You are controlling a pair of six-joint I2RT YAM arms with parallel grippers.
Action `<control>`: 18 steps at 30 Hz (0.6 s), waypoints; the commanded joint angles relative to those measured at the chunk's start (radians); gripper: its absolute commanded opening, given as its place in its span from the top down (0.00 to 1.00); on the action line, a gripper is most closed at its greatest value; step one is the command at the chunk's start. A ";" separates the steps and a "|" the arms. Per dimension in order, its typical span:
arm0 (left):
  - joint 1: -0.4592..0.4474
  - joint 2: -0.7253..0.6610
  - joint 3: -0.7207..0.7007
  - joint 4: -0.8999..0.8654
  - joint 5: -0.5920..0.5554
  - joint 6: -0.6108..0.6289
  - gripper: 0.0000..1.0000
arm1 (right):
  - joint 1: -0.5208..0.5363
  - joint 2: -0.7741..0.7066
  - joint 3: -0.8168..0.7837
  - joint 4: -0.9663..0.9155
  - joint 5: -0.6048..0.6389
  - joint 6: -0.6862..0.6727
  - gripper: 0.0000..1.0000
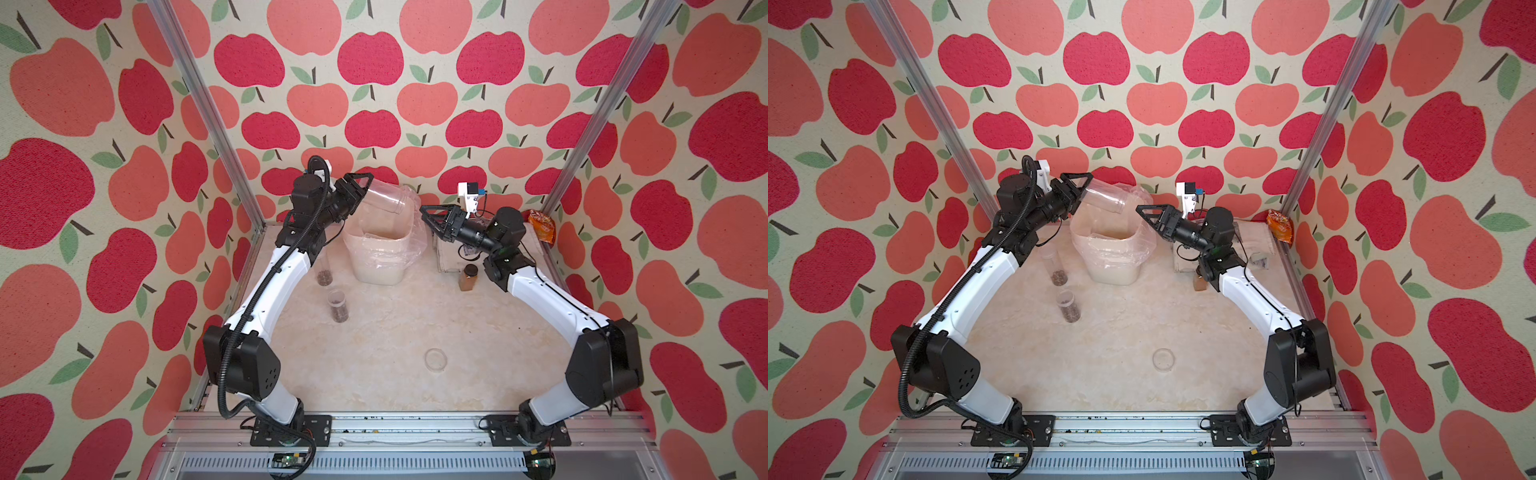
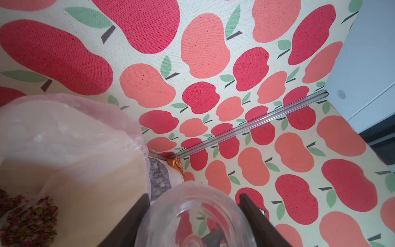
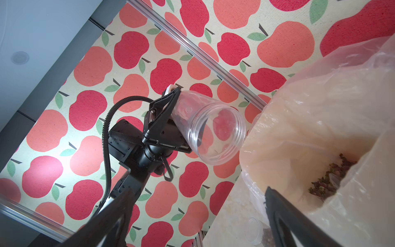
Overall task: Empty the moldy dried flower tea in the jars
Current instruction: Place the jar at the center of the board.
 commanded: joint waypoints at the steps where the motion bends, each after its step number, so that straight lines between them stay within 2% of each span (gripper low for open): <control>1: 0.004 -0.027 -0.009 0.088 0.074 -0.085 1.00 | 0.008 0.030 0.059 0.072 -0.005 0.052 0.01; 18: 0.002 -0.009 -0.023 0.109 0.131 -0.120 1.00 | 0.042 0.164 0.211 0.037 -0.014 0.066 0.01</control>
